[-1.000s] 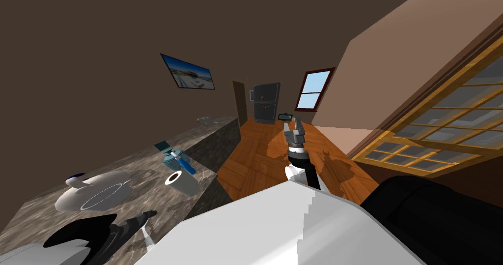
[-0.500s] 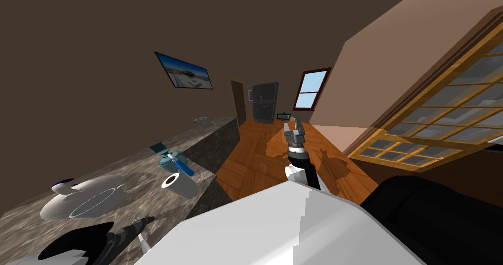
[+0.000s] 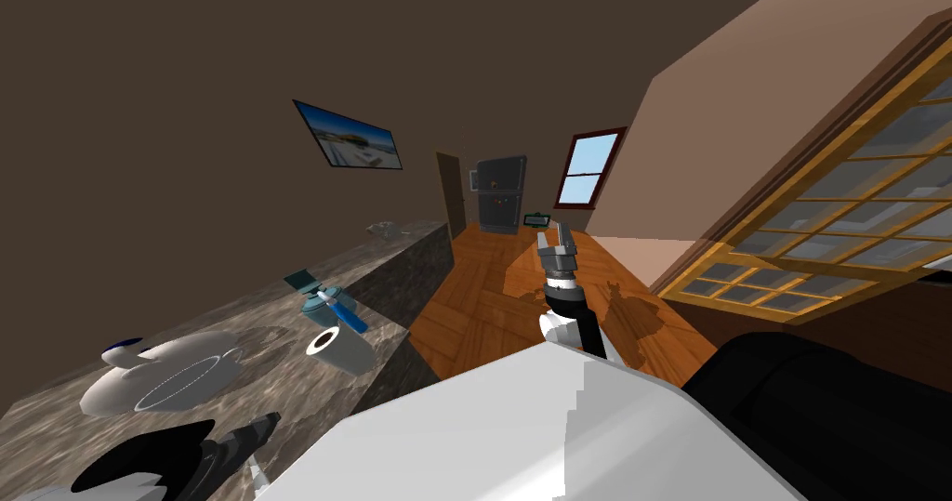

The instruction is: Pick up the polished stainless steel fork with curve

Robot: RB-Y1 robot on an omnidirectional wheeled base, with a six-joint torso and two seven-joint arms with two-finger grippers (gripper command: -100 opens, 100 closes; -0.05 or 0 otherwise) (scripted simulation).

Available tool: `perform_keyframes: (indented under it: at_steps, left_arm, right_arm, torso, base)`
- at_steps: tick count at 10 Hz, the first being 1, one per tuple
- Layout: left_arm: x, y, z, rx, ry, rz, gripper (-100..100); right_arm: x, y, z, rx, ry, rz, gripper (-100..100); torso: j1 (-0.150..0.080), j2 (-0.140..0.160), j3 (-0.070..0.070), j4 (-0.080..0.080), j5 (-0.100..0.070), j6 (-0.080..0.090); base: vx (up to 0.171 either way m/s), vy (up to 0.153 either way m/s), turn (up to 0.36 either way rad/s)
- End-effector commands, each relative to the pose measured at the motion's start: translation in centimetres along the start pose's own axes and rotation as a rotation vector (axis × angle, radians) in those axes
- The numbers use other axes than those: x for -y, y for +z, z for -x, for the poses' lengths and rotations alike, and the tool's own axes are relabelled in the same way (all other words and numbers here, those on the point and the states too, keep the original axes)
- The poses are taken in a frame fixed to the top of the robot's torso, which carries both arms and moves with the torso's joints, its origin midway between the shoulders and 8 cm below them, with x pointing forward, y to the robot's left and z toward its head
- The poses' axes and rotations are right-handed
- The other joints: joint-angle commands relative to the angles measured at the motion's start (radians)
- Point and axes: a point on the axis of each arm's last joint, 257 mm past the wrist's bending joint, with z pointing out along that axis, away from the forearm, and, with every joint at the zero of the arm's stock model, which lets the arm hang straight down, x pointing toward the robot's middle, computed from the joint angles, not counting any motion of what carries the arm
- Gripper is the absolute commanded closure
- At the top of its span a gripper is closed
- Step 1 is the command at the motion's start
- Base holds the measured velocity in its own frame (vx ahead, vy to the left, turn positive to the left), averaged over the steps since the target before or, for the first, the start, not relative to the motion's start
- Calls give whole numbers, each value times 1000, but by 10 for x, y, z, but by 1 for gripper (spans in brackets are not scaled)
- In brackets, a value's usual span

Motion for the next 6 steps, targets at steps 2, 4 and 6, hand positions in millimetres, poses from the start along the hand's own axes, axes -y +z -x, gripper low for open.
perform_keyframes:
  at_steps: [2, 4, 6]
  left_arm:
    - [0, 0, 0, 0, 0, 0, 0]
    - [12, -13, 8, 1, 18, -7, 100]
    - [11, -10, 8, 1, 15, -6, 0]
  right_arm:
    - [0, 0, 0, 0, 0, 0, 0]
    - [0, 0, 0, 0, 0, 0, 0]
    - [0, 0, 0, 0, 0, 0, 0]
  torso:
    - [0, 0, 0, 0, 0, 0]
    - [-1, -1, 0, 0, -1, 0]
    - [-1, -1, -1, 0, 0, 0]
  base:
    - [0, 0, 0]
    - [19, -21, 76]
    - [4, -5, 6]
